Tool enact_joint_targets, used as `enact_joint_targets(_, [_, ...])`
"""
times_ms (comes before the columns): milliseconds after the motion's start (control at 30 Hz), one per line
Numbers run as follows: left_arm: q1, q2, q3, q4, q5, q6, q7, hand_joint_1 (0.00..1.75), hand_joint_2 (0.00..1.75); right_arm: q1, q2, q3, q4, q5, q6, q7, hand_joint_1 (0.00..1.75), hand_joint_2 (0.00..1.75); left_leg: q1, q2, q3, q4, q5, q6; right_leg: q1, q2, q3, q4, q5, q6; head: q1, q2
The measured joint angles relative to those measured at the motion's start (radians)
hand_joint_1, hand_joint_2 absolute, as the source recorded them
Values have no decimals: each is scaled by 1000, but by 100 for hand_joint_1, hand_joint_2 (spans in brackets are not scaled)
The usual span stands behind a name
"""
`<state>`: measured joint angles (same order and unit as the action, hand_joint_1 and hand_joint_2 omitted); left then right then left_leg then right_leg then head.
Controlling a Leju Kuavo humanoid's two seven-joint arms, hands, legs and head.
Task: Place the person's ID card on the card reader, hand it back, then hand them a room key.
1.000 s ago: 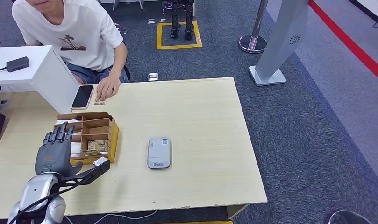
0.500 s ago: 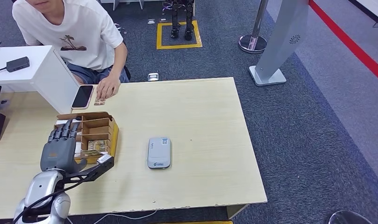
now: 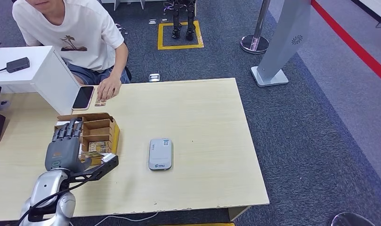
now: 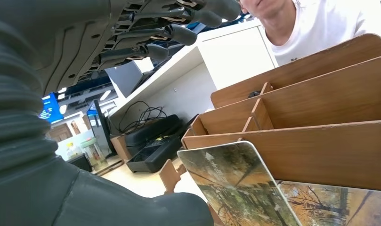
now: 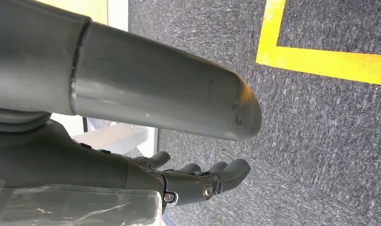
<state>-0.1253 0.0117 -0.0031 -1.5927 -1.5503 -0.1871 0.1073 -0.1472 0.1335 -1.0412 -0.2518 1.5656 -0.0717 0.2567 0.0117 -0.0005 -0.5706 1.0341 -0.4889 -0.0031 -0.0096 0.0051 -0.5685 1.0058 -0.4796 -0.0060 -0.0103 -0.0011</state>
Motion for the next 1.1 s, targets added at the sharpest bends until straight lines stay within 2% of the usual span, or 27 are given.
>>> enact_joint_targets(1000, [-4,-7,0,8,-1,1,0,1,175,-1,0,2,0,0,0,0,0,0,0,0,0,0,0,0,0,0,0,0,0,0,0,0])
enact_joint_targets(1100, [-5,-7,0,9,-1,3,0,132,175,-1,0,3,0,0,0,0,0,0,0,0,0,0,0,0,0,0,0,0,0,0,0,0])
